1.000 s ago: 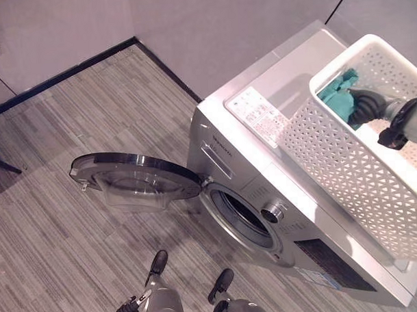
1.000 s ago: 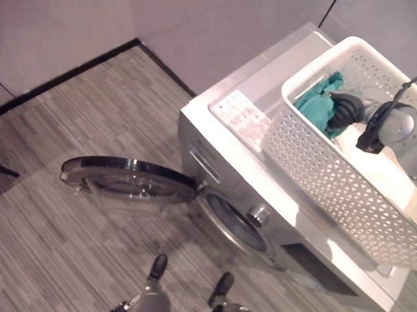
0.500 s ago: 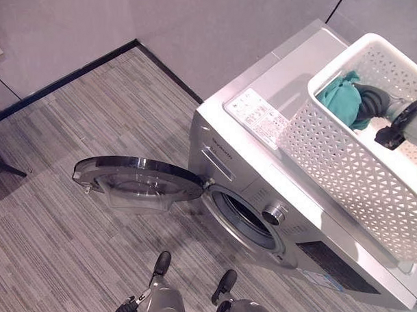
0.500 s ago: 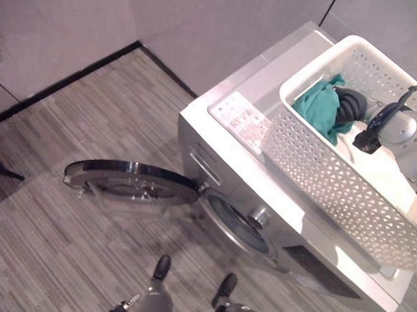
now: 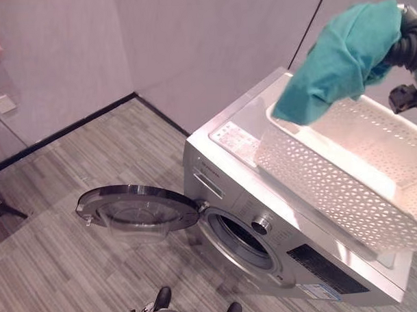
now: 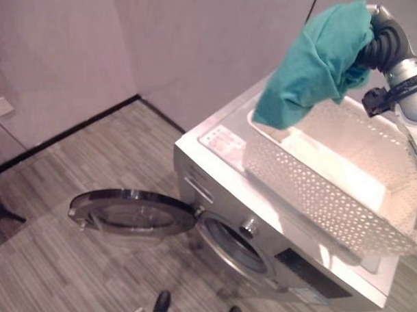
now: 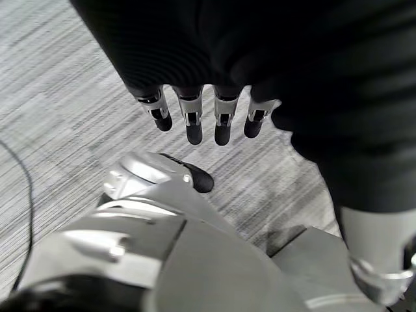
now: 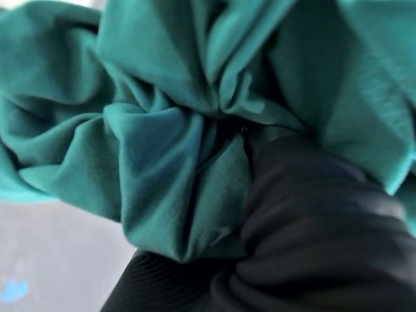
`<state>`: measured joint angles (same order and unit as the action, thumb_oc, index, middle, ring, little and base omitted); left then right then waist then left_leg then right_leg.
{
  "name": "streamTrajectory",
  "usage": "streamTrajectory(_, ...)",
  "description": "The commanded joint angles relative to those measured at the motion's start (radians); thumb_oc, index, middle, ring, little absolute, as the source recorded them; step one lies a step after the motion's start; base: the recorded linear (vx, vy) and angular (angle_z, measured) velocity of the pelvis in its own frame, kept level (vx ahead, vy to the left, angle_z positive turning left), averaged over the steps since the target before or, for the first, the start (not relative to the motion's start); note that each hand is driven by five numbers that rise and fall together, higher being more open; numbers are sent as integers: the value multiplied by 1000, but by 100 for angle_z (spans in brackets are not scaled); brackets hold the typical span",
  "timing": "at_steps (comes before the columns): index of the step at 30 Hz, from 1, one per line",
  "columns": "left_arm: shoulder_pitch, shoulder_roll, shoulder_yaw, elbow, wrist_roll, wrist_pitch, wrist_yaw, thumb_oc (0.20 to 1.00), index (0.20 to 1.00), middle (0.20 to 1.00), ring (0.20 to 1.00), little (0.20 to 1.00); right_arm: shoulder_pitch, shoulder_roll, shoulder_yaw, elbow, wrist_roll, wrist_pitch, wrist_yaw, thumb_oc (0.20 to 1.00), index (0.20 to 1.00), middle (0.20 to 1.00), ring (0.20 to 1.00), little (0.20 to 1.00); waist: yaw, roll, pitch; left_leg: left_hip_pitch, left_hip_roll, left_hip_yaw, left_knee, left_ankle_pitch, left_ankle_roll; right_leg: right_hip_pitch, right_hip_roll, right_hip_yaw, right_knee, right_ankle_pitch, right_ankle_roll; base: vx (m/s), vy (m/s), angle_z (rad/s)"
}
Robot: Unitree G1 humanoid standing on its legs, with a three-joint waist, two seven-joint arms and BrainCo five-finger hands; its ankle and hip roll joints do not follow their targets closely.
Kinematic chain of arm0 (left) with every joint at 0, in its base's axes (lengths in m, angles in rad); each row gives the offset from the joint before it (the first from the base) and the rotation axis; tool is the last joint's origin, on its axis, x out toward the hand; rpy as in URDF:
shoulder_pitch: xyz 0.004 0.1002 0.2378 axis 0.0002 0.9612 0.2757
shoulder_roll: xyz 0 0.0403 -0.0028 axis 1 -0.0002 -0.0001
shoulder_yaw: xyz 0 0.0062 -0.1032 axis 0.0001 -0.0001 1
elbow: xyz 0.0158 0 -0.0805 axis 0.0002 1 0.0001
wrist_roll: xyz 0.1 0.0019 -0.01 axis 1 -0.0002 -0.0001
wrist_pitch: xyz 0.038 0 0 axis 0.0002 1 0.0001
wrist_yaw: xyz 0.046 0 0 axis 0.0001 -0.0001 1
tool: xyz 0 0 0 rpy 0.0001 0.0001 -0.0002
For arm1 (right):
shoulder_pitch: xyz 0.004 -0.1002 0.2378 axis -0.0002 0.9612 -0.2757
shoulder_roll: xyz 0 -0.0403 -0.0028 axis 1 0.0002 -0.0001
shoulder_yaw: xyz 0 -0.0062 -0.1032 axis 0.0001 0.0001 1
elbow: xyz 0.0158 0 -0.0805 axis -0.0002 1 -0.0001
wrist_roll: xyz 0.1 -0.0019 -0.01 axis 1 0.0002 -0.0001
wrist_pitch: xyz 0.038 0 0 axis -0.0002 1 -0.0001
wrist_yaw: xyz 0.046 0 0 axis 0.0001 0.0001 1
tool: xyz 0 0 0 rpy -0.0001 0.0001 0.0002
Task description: Grab the laundry basket,head to the washer,open it,put in the laundry and shut it.
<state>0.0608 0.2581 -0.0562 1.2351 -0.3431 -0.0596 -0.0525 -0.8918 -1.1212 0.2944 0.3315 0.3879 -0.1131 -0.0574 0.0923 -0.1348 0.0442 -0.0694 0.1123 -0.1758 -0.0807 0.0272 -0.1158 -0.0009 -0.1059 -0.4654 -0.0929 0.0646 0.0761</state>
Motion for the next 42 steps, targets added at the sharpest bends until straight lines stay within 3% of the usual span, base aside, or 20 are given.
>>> streamTrajectory(1,-34,21,-46,73,17,-15,25,1000,1000,1000,1000,1000,-141,35,-28,52,-17,-41,-96,200,200,200,200,200,15,-34,-48,54,6,80,-3,-64,65,33,-33,95,15,-58,49,14,25,-15)
streamTrajectory(8,-67,31,-134,-36,-7,-40,53,1000,1000,1000,1000,1000,-321,74,35,210,-37,-35,-197,200,200,200,200,200,5,-20,-58,93,-3,98,2,-82,75,50,-33,118,31,-65,48,13,37,-7)
streamTrajectory(15,-81,19,-161,-88,-9,-42,61,1000,1000,1000,1000,1000,-350,9,18,235,-146,-4,-269,200,200,200,200,200,-21,-4,-66,122,-19,119,5,-103,91,55,-40,142,39,-59,56,12,59,-13)
streamTrajectory(20,-64,-16,-134,-76,10,-36,49,1000,1000,1000,1000,1000,-179,-75,-135,102,-320,26,-327,200,200,200,200,200,-57,24,-67,147,-39,152,18,-131,113,46,-51,183,51,-47,69,1,68,-19)
streamTrajectory(29,-44,-42,-50,22,48,-19,16,1000,1000,1000,1000,1000,239,-99,-489,-142,-501,76,-317,200,200,200,200,200,-99,49,-70,175,-80,212,26,-159,145,21,-82,249,58,-14,95,-17,91,-34)
streamTrajectory(34,-35,-43,-12,59,72,-14,-1,1000,1000,1000,1000,1000,442,-50,-632,-213,-539,93,-279,200,200,200,200,200,-120,57,-67,185,-101,239,22,-167,161,5,-101,275,64,7,111,-25,81,-29)
streamTrajectory(37,-30,-37,41,88,92,-10,-15,1000,1000,1000,1000,1000,647,7,-779,-269,-554,101,-250,200,200,200,200,200,-152,63,-56,194,-122,261,14,-171,175,-13,-121,296,73,26,124,-32,91,-18)
streamTrajectory(39,-31,-34,35,89,93,-11,-15,1000,1000,1000,1000,1000,667,12,-798,-277,-553,101,-248,200,200,200,200,200,-145,59,-56,195,-124,262,13,-170,176,-13,-122,297,73,26,125,-18,47,-23)
streamTrajectory(40,-32,-28,66,97,88,-9,-21,1000,1000,1000,1000,1000,779,47,-886,-300,-556,107,-237,200,200,200,200,200,-161,61,-53,198,-130,270,7,-169,180,-19,-129,300,73,35,130,-24,58,-20)
streamTrajectory(42,-29,-26,92,98,88,-9,-27,1000,1000,1000,1000,1000,887,106,-949,-320,-561,112,-218,200,200,200,200,200,-175,62,-49,198,-134,278,4,-170,184,-24,-136,301,72,41,135,-17,53,-6)
